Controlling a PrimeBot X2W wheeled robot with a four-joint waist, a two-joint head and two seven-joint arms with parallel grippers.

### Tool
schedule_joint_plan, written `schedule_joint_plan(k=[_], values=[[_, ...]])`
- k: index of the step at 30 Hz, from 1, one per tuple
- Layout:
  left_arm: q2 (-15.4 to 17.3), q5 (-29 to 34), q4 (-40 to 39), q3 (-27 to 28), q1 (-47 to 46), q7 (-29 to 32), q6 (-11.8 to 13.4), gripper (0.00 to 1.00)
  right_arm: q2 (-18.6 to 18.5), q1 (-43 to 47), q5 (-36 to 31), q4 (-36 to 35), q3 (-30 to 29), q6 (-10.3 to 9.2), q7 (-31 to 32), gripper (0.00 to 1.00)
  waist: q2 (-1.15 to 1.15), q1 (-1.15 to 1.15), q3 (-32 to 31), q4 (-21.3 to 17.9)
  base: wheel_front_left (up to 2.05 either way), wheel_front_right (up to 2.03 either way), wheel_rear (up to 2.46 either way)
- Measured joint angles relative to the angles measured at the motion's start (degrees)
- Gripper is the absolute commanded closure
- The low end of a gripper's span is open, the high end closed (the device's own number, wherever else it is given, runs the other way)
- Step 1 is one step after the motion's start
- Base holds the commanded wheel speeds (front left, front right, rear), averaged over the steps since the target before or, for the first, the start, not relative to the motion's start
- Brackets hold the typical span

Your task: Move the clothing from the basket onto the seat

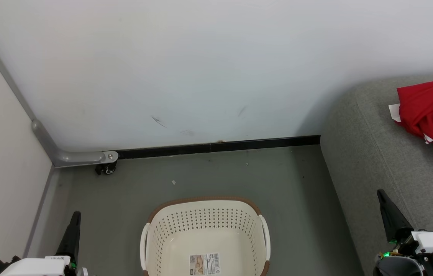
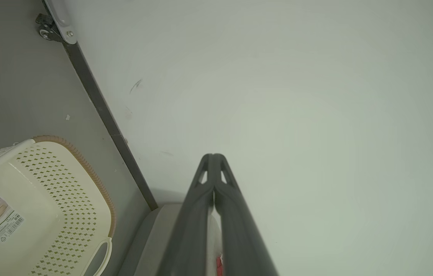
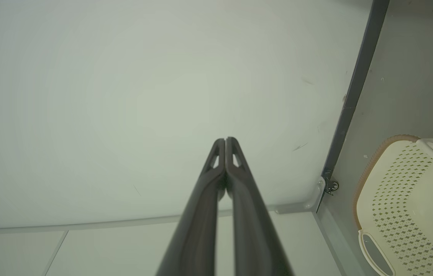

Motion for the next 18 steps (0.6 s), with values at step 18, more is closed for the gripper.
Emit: schedule_joint_plan(k=[18], values=[[0.0, 0.0, 0.0, 0.0, 0.0, 0.0, 0.0, 1.0, 0.0, 0.0, 0.0, 0.0, 0.0, 0.0, 0.0, 1.0, 0.0, -0.01, 0.0, 0.0, 0.0, 0.0, 0.0]])
